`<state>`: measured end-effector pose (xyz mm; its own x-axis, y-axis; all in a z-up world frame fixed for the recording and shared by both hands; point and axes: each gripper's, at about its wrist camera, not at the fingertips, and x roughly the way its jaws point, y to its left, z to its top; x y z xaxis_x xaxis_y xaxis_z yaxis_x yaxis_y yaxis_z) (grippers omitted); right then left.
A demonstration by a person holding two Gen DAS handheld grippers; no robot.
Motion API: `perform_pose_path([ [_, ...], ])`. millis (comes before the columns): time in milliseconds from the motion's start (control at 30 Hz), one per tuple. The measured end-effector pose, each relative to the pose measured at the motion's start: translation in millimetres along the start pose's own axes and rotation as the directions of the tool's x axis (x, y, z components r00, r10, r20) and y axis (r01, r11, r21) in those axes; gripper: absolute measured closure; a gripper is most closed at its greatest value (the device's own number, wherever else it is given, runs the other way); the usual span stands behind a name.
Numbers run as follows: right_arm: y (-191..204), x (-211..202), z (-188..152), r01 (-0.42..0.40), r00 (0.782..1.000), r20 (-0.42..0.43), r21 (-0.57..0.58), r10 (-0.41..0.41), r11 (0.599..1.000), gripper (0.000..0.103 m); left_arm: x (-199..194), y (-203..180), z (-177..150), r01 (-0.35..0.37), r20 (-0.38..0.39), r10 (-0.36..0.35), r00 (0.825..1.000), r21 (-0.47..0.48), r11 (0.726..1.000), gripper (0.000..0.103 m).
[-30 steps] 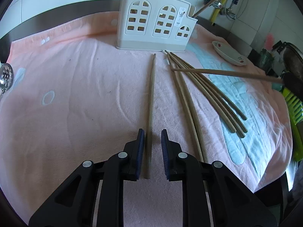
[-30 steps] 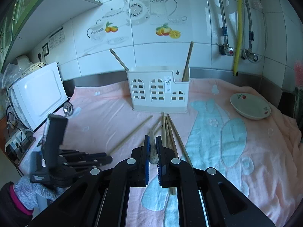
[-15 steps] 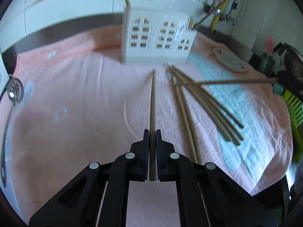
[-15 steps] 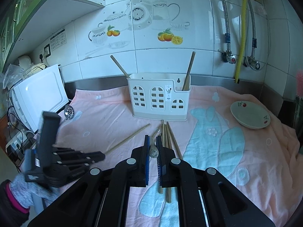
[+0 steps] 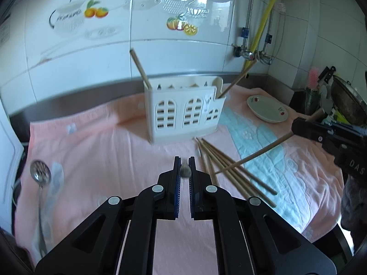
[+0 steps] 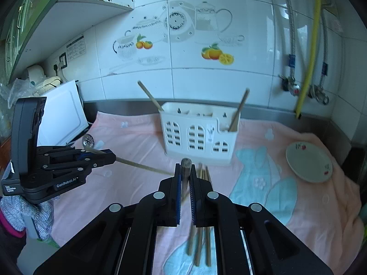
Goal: Organize utensils
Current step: 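Carry the chopstick with the left gripper up over the white holder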
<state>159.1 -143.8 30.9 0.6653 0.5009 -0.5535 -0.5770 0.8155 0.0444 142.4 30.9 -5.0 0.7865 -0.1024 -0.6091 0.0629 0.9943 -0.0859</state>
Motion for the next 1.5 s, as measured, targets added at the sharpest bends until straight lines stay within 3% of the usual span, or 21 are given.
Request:
perform_pose_path([
  [467, -29, -8, 91, -0.011, 1.000, 0.025, -0.018, 0.012, 1.000, 0.097, -2, 3, 60, 0.020, 0.019, -0.021, 1.000, 0.038, 0.999, 0.098],
  [900, -68, 5, 170, 0.086, 0.988, 0.123, 0.050, -0.091, 0.995, 0.097, -56, -4, 114, 0.055, 0.133, -0.064, 0.989, 0.077, 0.996, 0.098],
  [1233, -70, 54, 166, 0.117, 0.991, 0.068, 0.040, -0.119, 0.992, 0.097, -63, 7, 166, 0.002, 0.256, -0.016, 0.966, 0.056, 0.998, 0.098],
  [1367, -72, 68, 158, 0.113, 0.992, 0.048, 0.036, -0.115, 0.993, 0.097, -47, 14, 176, -0.023, 0.264, 0.010, 0.965, 0.046, 0.999, 0.098],
  [1500, -74, 79, 152, 0.114, 0.993, 0.019, 0.031, -0.115, 0.993, 0.097, -22, 23, 176, -0.029, 0.219, 0.024, 0.975, 0.019, 0.999, 0.098],
])
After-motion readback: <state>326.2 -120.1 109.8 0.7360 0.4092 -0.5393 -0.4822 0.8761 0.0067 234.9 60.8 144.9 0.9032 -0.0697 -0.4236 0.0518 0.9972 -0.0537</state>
